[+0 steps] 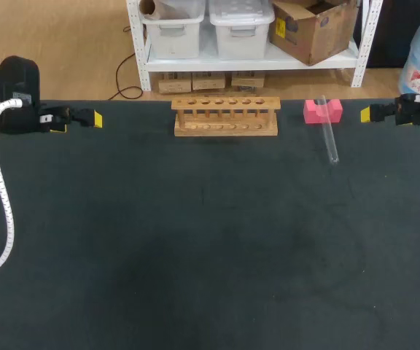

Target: Grasp the test tube, adjust it, and insert it.

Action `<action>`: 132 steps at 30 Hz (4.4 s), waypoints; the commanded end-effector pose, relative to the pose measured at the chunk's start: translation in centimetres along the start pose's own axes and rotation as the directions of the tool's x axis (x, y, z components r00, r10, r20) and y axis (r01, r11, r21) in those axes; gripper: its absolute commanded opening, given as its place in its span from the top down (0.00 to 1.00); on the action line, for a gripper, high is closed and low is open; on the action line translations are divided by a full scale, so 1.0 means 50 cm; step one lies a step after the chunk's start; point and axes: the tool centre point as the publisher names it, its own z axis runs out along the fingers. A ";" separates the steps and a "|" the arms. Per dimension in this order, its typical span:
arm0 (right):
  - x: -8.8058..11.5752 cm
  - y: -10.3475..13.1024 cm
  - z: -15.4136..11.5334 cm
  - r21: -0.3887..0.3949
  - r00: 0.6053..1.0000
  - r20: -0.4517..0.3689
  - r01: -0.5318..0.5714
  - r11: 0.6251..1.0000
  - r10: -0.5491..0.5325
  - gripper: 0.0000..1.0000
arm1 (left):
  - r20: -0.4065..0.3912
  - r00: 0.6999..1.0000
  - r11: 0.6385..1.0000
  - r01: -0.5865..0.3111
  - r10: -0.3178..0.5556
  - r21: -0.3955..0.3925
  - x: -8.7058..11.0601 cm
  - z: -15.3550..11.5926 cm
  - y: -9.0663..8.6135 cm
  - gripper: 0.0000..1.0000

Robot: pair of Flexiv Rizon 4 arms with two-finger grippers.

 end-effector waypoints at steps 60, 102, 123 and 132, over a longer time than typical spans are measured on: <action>0.001 0.002 -0.003 0.006 1.000 0.000 0.000 1.000 0.000 0.00 | 0.431 0.632 0.434 -0.766 0.644 0.474 -0.183 0.212 0.109 0.00; -0.051 0.044 0.083 0.600 0.979 0.077 0.106 0.793 -0.189 0.00 | 0.417 0.650 0.469 -0.754 0.635 0.460 -0.170 0.219 0.070 0.00; -0.066 -0.014 0.238 0.778 0.987 0.089 0.013 0.629 -0.130 0.00 | 0.417 0.650 0.469 -0.754 0.635 0.460 -0.170 0.219 0.070 0.00; -0.056 -0.026 0.281 0.774 0.983 0.067 0.055 0.631 -0.168 0.00 | 0.417 0.650 0.469 -0.754 0.635 0.460 -0.170 0.219 0.070 0.00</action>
